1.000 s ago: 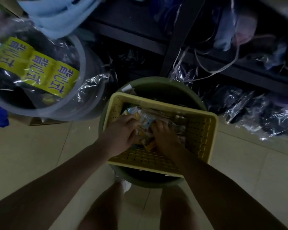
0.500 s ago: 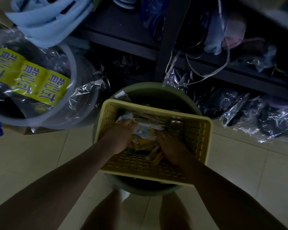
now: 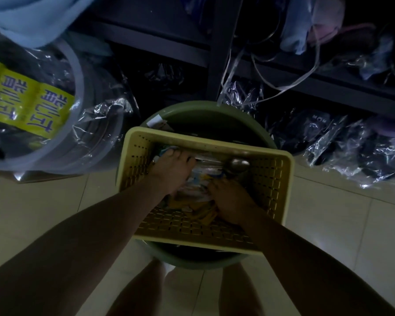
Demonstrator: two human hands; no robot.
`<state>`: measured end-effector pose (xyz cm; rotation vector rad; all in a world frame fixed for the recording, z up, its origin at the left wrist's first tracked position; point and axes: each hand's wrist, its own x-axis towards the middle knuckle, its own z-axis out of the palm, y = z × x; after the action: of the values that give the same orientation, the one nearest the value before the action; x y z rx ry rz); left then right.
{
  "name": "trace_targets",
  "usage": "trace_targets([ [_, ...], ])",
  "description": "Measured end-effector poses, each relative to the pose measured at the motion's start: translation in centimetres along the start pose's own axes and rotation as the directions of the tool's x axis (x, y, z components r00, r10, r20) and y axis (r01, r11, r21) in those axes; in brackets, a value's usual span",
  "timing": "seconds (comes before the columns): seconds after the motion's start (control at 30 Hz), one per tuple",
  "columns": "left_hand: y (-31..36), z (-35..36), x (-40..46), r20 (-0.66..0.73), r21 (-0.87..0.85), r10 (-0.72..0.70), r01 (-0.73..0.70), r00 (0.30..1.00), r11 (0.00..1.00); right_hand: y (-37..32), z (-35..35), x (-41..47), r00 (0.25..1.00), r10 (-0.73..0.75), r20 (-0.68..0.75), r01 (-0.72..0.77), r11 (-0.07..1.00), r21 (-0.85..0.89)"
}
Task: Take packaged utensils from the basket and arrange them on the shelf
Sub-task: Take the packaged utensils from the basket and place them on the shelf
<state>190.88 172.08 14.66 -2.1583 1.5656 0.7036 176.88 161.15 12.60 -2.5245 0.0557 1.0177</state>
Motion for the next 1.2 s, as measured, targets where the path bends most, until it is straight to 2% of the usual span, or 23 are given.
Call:
trace_targets([
  [0.07, 0.0, -0.4, -0.3, -0.111, 0.048, 0.050, -0.045, 0.993, 0.998, -0.1, -0.3, -0.3, 1.000, -0.002, -0.004, 0.002, 1.000, 0.006],
  [0.1, 0.0, -0.5, -0.4, -0.089, 0.028, 0.074, -0.071, 0.993, 0.997, 0.1, -0.5, -0.6, 1.000, -0.014, 0.001, 0.014, 1.000, 0.003],
  [0.2, 0.1, -0.7, -0.2, 0.105, -0.083, 0.061, -0.052, 0.993, 0.995, 0.7, -0.8, -1.7, 0.998, -0.057, 0.010, 0.056, 0.998, 0.027],
  [0.3, -0.2, -1.5, 0.0, 0.209, -0.112, 0.082, -0.060, 0.975, 0.992, 0.7, -1.6, -2.8, 0.997, -0.072, -0.016, 0.073, 0.993, 0.097],
  [0.37, -0.7, -2.6, -0.6, 0.230, -0.142, 0.110, -0.079, 0.967, 0.987, 0.6, -2.5, -3.8, 0.999, -0.015, -0.047, 0.026, 0.972, 0.234],
  [0.43, -1.8, -3.2, -1.1, 0.158, -0.158, 0.128, -0.103, 0.979, 0.982, 0.5, -4.0, -5.1, 0.993, 0.054, -0.110, 0.000, 0.897, 0.442],
  [0.47, -2.2, -3.7, -1.5, 0.100, -0.190, 0.142, -0.122, 0.985, 0.974, 0.4, -4.9, -5.9, 0.986, 0.098, -0.135, -0.003, 0.820, 0.572],
  [0.5, -2.5, -4.1, -1.9, 0.039, -0.244, 0.152, -0.138, 0.988, 0.960, 0.1, -5.8, -6.7, 0.976, 0.166, -0.138, -0.017, 0.694, 0.719],
  [0.53, -2.8, -4.7, -2.4, -0.023, -0.335, 0.136, -0.136, 0.990, 0.932, -0.1, -6.7, -7.5, 0.963, 0.246, -0.111, -0.032, 0.515, 0.857],
  [0.57, -2.9, -5.6, -3.1, -0.056, -0.459, 0.100, -0.115, 0.993, 0.881, -0.4, -7.5, -8.3, 0.947, 0.310, -0.082, -0.013, 0.292, 0.956],
  [0.6, -2.8, -6.8, -3.9, -0.098, -0.574, 0.063, -0.108, 0.993, 0.812, -0.5, -8.1, -9.1, 0.933, 0.355, -0.058, 0.030, 0.083, 0.996],
  [0.63, -2.8, -8.1, -4.8, -0.141, -0.653, 0.016, -0.105, 0.990, 0.750, -0.7, -8.7, -9.9, 0.921, 0.386, -0.043, 0.080, -0.080, 0.994],
  [0.7, -2.5, -10.9, -7.0, -0.213, -0.758, -0.089, -0.107, 0.973, 0.644, -1.2, -10.0, -11.7, 0.910, 0.413, -0.030, 0.148, -0.257, 0.955],
  [0.77, -2.2, -13.9, -9.5, -0.239, -0.806, -0.171, -0.097, 0.956, 0.584, -2.3, -11.8, -14.1, 0.892, 0.449, -0.042, 0.184, -0.276, 0.943],
  [0.87, -2.3, -19.3, -13.9, -0.233, -0.864, -0.226, -0.095, 0.946, 0.494, -4.6, -15.0, -18.5, 0.882, 0.460, -0.100, 0.222, -0.220, 0.950],
  [0.97, -2.7, -25.3, -19.0, -0.280, -0.911, -0.260, -0.171, 0.924, 0.375, -7.6, -18.8, -23.2, 0.848, 0.499, -0.181, 0.289, -0.148, 0.946],
  [1.07, -2.6, -30.7, -23.8, -0.439, -0.863, -0.269, -0.319, 0.857, 0.392, -11.0, -22.9, -27.2, 0.805, 0.542, -0.242, 0.326, -0.064, 0.943],
  [1.2, -2.8, -36.8, -28.6, -0.563, -0.792, -0.220, -0.444, 0.796, 0.419, -14.4, -27.9, -32.0, 0.828, 0.461, -0.318, 0.339, 0.040, 0.940],
])
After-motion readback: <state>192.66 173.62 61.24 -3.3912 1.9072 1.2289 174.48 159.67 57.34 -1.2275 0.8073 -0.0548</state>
